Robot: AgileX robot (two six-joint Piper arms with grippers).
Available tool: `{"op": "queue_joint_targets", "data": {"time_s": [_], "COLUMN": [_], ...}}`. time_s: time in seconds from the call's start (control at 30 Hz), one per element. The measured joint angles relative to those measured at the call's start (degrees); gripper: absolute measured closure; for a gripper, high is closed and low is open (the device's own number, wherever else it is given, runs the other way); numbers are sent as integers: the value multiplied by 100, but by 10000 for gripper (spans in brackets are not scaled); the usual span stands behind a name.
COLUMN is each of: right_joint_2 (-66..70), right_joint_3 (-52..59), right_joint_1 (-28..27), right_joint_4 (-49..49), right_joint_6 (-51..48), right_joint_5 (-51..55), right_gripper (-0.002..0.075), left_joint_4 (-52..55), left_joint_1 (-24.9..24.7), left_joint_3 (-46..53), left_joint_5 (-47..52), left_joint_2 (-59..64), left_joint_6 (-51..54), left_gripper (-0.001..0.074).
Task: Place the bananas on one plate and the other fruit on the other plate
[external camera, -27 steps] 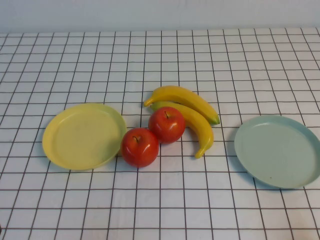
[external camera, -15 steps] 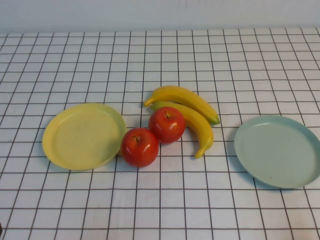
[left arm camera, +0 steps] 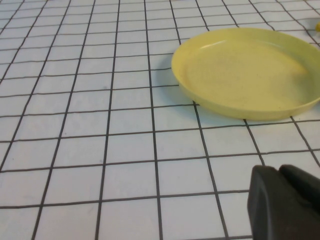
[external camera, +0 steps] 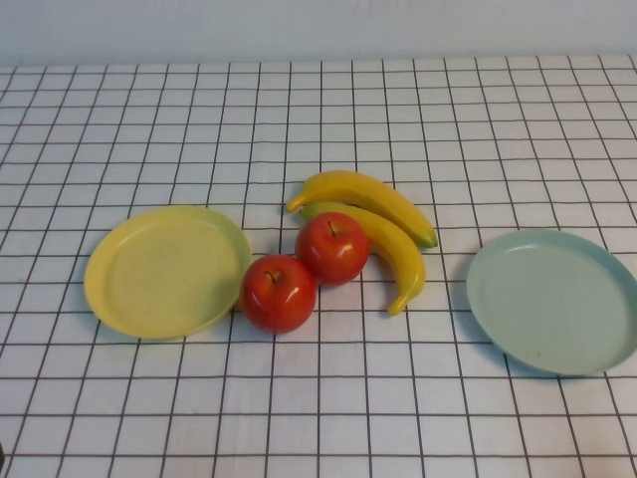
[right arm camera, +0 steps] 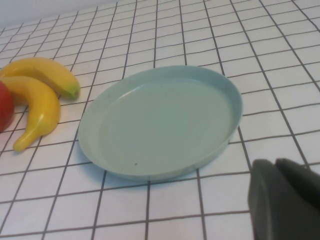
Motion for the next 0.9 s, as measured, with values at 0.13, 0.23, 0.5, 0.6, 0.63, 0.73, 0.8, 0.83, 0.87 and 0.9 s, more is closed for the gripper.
{"op": "queue_joint_targets", "data": {"time_s": [0.13,0.23,0.5,0.6,0.63,0.73,0.8,0.83,0.87,0.9], "right_joint_2": [0,0,0,0,0,0,0,0,0,0], "right_joint_3": [0,0,0,0,0,0,0,0,0,0], "right_joint_1": [0,0,0,0,0,0,0,0,0,0], "right_joint_4": [0,0,0,0,0,0,0,0,0,0], "right_joint_6": [0,0,0,0,0,0,0,0,0,0], "right_joint_5": [0,0,0,0,0,0,0,0,0,0], "right_gripper": [743,743,743,743,743,743,743,743,743,743], "left_joint_4": [0,62,-2771,-3611,-3626,-3626,-3679,-3732,-3768,-3790], "left_joint_1": [0,0,0,0,0,0,0,0,0,0], "left_joint_3": [0,0,0,0,0,0,0,0,0,0], "left_joint_5": [0,-10,-1111,-1644,-1818,-2058,-2089,-2089,-2089,-2089], "left_joint_2": [0,0,0,0,0,0,0,0,0,0], "left_joint_6": [0,0,-2141,-2447,-2341,-1877,-1760,-1737,-1726,-1714], "left_gripper": [740,740,740,740,740,740,740,740,740,740]}}
